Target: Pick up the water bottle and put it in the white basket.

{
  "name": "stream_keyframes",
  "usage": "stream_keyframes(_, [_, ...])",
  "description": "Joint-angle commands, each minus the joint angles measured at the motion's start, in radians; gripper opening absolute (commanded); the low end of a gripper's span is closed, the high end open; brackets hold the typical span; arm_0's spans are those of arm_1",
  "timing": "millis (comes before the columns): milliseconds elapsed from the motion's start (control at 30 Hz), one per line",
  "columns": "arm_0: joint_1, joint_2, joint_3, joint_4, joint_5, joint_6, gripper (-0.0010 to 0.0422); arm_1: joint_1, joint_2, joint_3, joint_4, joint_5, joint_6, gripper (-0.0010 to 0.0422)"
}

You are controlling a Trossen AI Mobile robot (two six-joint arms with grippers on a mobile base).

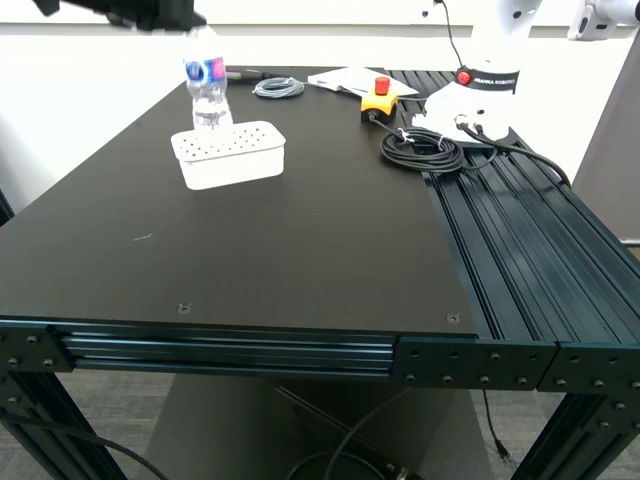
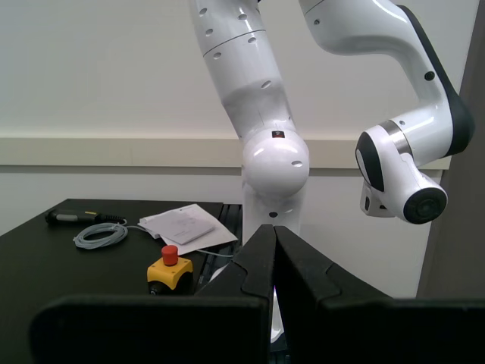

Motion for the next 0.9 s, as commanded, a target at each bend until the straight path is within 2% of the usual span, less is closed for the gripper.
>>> stream_keyframes(33, [0.001, 0.0, 0.001, 0.006, 0.002, 0.003, 0.0001, 0.0, 0.036, 0.067, 0.002, 0.015, -0.021, -0.0001])
stream_keyframes(200, [0.001, 0.0, 0.001, 0.003, 0.002, 0.003, 0.0001, -0.001, 0.098, 0.161, -0.098, 0.066, -0.031, -0.0001])
stream_keyframes(533, [0.001, 0.0, 0.001, 0.003, 0.002, 0.003, 0.0001, -0.003, 0.098, 0.159, -0.158, 0.059, 0.021, 0.0])
stream_keyframes(733, [0.001, 0.0, 0.001, 0.004, 0.002, 0.003, 0.0001, -0.003, 0.098, 0.159, -0.222, 0.072, 0.131, 0.0])
stream_keyframes(900, [0.001, 0.0, 0.001, 0.004, 0.002, 0.003, 0.0001, -0.003, 0.098, 0.159, -0.239, 0.068, 0.139, 0.0])
